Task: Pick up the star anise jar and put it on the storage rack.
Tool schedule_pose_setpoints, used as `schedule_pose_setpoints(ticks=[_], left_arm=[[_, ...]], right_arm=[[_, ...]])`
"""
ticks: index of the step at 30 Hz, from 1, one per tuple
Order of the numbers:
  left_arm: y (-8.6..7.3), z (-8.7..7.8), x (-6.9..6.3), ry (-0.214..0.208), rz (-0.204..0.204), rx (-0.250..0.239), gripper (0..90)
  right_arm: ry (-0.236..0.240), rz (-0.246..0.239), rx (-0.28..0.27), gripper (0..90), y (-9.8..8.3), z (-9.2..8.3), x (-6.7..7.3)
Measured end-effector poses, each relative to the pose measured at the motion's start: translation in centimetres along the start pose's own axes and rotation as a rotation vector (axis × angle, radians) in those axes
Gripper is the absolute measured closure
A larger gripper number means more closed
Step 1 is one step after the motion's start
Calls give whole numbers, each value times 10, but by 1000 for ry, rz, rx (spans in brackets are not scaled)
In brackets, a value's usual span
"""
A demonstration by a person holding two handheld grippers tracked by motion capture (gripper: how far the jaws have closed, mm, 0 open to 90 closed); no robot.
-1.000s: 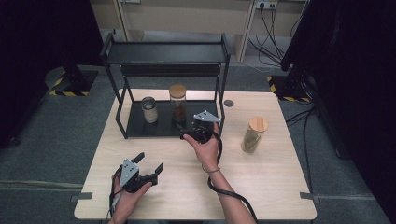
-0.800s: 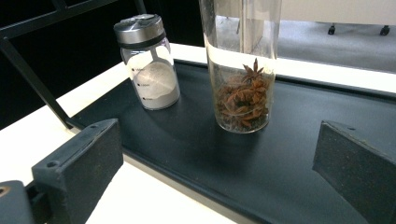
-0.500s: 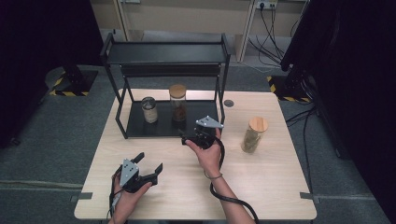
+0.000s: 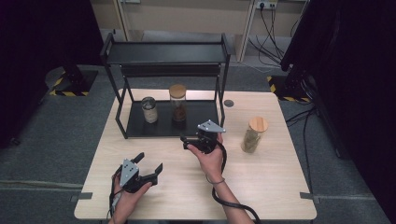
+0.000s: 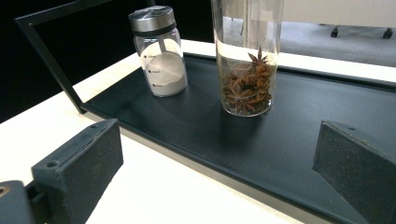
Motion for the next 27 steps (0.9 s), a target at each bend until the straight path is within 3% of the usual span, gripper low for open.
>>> schedule_pose_setpoints(ticks=[27], left_arm=[[0, 0, 0, 3, 0, -1, 125]], right_arm=[[7, -6, 8, 19, -20, -28, 5]])
Point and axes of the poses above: each handheld gripper's, and its own axes: z roughly forward along the jaws, y roughly out of its top, x roughly to its left, the point moved 4 cm from there along z, roughly forward along the jaws, and after that the axes turned 15 degrees about -z, right-handed, at the moved point
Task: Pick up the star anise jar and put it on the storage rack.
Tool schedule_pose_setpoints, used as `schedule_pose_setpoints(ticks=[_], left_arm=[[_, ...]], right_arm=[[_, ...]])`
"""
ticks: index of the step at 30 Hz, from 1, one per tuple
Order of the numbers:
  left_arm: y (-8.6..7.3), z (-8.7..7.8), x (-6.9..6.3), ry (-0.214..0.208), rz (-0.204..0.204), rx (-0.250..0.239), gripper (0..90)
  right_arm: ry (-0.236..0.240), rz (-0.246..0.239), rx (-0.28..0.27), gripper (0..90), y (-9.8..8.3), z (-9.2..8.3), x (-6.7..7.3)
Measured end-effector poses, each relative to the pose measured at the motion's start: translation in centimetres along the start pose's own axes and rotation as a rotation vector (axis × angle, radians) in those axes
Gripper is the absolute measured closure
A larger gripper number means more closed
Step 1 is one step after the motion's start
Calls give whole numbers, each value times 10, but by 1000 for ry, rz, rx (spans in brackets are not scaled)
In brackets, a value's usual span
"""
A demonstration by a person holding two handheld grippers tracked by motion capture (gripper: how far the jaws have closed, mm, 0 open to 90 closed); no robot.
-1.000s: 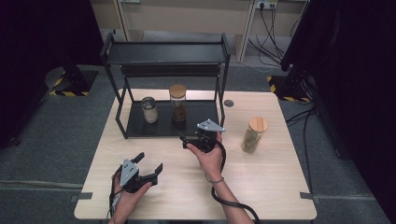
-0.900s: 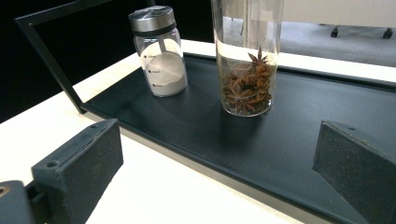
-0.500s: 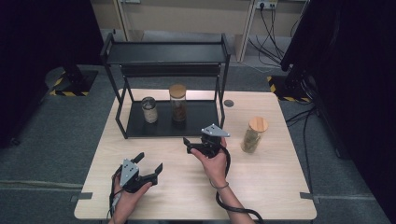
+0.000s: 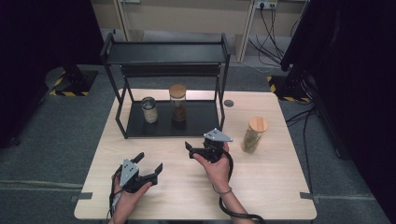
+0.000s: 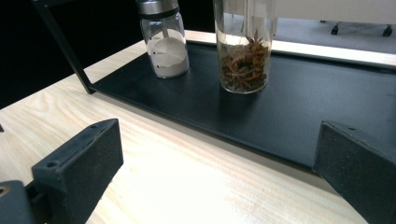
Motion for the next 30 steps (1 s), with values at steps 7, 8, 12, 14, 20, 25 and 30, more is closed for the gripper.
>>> schedule_pose_setpoints(ticks=[7, 8, 12, 14, 20, 25, 30], left_arm=[[0, 0, 0, 0, -1, 0, 125], [0, 0, 0, 0, -1, 0, 125], [0, 0, 0, 0, -1, 0, 125], [0, 0, 0, 0, 0, -1, 124], [0, 0, 0, 0, -1, 0, 125], [0, 0, 0, 1, 0, -1, 125], [0, 0, 0, 1, 0, -1, 125]], right_arm=[[-1, 1, 1, 18, -4, -6, 1], [-1, -1, 0, 19, -5, -7, 2], [0, 0, -1, 18, -7, -10, 2], [0, 1, -3, 19, -9, -13, 3], [-2, 4, -4, 19, -11, -19, 2], [-2, 5, -8, 18, -12, -25, 2], [1, 2, -7, 18, -13, -28, 3]])
Point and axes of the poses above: each handheld gripper's, and its own axes: z roughly forward along the jaws, y roughly out of its top, x roughly to its left, the point moved 4 cm from there along z, roughly forward along the jaws, and after that the axes turned 15 degrees about -z, right-handed, at the moved point
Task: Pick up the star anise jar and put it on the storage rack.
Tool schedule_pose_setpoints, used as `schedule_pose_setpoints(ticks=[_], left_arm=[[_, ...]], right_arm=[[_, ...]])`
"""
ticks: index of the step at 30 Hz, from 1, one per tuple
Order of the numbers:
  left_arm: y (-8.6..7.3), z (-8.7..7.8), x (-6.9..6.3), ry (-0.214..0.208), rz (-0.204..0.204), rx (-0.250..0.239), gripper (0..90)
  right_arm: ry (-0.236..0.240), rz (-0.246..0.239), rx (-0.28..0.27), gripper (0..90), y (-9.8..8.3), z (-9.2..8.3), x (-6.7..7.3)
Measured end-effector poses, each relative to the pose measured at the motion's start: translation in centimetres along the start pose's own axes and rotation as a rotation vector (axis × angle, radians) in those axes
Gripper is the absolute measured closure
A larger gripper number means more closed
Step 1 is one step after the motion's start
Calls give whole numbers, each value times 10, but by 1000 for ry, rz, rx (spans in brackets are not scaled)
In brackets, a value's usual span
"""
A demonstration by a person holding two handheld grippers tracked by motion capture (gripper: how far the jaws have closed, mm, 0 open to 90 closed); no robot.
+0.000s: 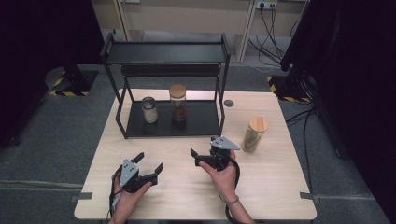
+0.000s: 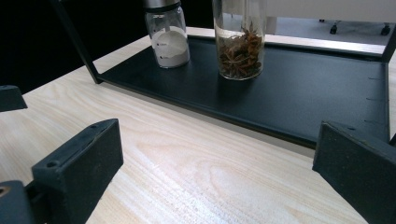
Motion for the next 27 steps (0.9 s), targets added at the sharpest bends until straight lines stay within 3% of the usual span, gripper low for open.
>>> schedule_pose_setpoints(ticks=[27], left_arm=[[0, 0, 0, 3, 1, -2, 124]], right_arm=[[5, -12, -1, 18, -15, -25, 8]])
Point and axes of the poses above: each handheld gripper's, and its own axes: z roughly forward along the jaws, y roughly out of its top, x roughly to its left, the point moved 4 cm from there along z, roughly forward along the jaws, and after that the axes turned 15 degrees about -z, right-handed, at the moved point
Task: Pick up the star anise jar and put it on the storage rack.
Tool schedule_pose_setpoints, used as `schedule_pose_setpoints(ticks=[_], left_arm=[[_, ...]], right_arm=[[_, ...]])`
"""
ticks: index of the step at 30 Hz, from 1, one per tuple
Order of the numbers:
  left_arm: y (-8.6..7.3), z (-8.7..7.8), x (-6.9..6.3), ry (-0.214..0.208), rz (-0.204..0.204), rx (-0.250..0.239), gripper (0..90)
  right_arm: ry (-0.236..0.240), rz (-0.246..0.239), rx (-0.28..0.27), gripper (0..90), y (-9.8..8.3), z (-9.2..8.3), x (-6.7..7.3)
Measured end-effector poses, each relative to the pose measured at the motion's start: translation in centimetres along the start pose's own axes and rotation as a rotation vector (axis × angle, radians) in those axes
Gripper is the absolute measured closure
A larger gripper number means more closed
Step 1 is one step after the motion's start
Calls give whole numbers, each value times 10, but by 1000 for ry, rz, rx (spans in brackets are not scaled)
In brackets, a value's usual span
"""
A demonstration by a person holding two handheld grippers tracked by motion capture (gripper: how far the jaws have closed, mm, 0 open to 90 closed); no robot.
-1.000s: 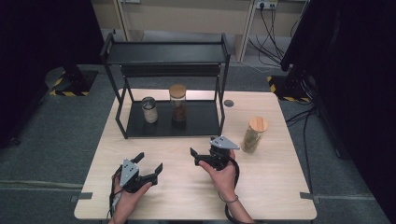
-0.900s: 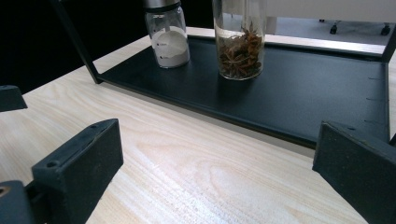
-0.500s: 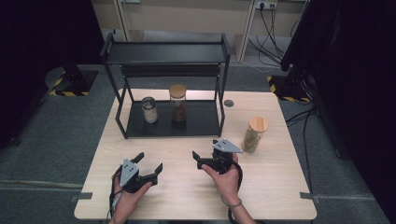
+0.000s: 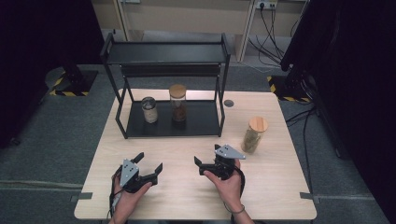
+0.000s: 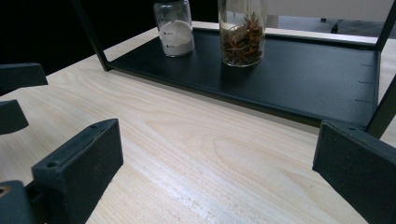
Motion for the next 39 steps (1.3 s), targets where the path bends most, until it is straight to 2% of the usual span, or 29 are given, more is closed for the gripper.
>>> schedule_pose_setpoints(ticks=[22, 39], left_arm=[[0, 0, 0, 3, -2, -1, 124], [0, 0, 0, 4, -3, -3, 124]], right_arm=[[-9, -11, 0, 18, -16, -28, 1], [-41, 18, -23, 19, -31, -54, -13]])
Point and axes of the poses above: each handheld gripper's, and its own axes: z roughly forward along the jaws, y roughly out of its top, x roughly to its left, the point moved 4 cm from there along z, roughly forward along the jaws, and after that the axes turned 15 degrees about -z, right-handed, at the moved point
